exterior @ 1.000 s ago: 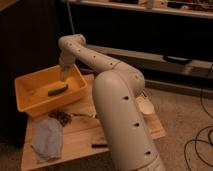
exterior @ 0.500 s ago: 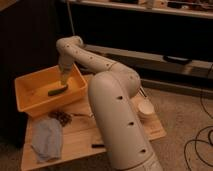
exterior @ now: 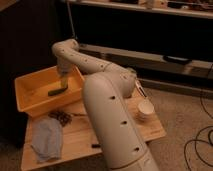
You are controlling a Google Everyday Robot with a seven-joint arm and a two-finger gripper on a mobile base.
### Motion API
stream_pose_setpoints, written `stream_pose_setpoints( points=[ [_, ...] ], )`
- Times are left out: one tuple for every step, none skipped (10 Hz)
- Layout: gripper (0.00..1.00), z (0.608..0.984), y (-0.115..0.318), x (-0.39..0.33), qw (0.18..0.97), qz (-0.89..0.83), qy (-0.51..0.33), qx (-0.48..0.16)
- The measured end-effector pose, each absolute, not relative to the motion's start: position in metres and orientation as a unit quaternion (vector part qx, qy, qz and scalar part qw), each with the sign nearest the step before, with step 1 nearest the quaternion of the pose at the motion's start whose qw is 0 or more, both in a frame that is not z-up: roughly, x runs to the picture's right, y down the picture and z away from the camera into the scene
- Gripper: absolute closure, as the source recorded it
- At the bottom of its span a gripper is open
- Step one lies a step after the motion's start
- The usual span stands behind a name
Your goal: Place pepper in paper cup
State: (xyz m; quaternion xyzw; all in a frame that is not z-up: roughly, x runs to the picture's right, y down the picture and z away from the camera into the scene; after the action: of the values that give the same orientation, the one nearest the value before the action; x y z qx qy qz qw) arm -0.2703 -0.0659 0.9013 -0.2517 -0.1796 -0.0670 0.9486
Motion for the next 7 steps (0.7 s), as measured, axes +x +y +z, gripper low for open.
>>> stream_pose_setpoints(
  points=[
    [0.35, 0.905, -0.063, -0.274, 0.950, -0.072, -0.172, -0.252],
    [0.35, 0.908, -0.060, -0.276, 0.950, -0.077, -0.168, -0.251],
    [0.35, 0.910, -0.058, -0.278, 0.950, -0.080, -0.166, -0.251],
    [0.35, 0.914, -0.053, -0.281, 0.950, -0.084, -0.163, -0.251],
    [0.35, 0.917, -0.049, -0.283, 0.950, -0.087, -0.162, -0.252],
    [0.35, 0.921, -0.044, -0.285, 0.949, -0.089, -0.162, -0.255],
    [0.35, 0.924, -0.038, -0.287, 0.948, -0.091, -0.164, -0.257]
  ],
)
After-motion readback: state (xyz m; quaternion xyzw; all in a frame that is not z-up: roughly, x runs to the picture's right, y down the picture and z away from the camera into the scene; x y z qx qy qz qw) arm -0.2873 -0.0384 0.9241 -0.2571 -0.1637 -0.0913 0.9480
